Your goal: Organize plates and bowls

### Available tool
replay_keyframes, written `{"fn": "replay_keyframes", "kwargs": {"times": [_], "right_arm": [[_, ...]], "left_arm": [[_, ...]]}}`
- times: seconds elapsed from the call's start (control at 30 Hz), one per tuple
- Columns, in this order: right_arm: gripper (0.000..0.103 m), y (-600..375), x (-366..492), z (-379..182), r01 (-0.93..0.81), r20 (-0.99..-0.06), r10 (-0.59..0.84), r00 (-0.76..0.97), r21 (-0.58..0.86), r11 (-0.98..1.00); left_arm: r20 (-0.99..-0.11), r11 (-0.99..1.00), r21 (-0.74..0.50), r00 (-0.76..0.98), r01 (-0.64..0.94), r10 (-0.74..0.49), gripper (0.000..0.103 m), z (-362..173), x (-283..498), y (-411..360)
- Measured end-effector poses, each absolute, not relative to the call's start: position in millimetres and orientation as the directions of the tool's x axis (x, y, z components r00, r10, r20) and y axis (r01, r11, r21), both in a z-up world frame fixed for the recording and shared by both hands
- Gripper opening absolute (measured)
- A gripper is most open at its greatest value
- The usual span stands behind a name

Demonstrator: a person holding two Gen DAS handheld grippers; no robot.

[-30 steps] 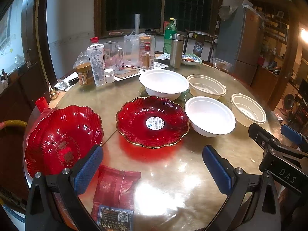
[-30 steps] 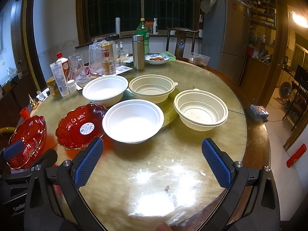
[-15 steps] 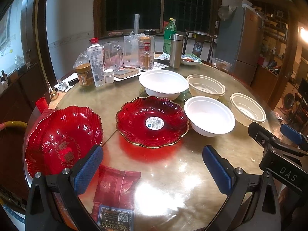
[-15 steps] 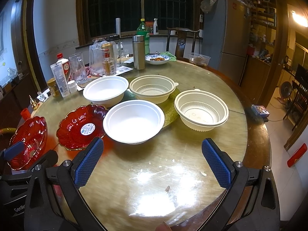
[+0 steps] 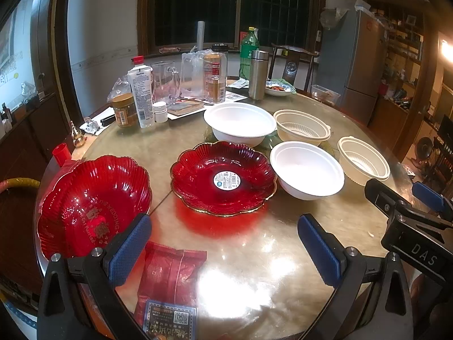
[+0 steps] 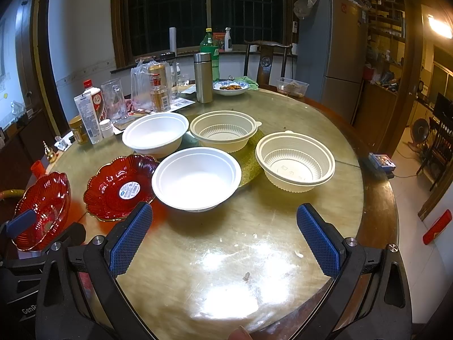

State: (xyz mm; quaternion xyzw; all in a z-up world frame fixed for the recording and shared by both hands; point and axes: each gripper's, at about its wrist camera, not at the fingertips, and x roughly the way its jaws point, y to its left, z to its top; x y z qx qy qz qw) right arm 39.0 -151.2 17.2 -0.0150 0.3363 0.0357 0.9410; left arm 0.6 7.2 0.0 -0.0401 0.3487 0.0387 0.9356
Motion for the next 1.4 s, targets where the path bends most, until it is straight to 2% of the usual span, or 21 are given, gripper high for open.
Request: {"fn": "replay_keyframes", "kwargs": {"times": [1.4], "right_arm": [[0.103, -150.8, 37.2, 21.1, -0.086, -0.631, 0.071, 0.773, 0.006, 0.996]], "left_arm": [[-0.663, 0.994, -0.060, 0.748, -0.096, 0.033, 0.103, 0.6, -4.8, 6.2]]}}
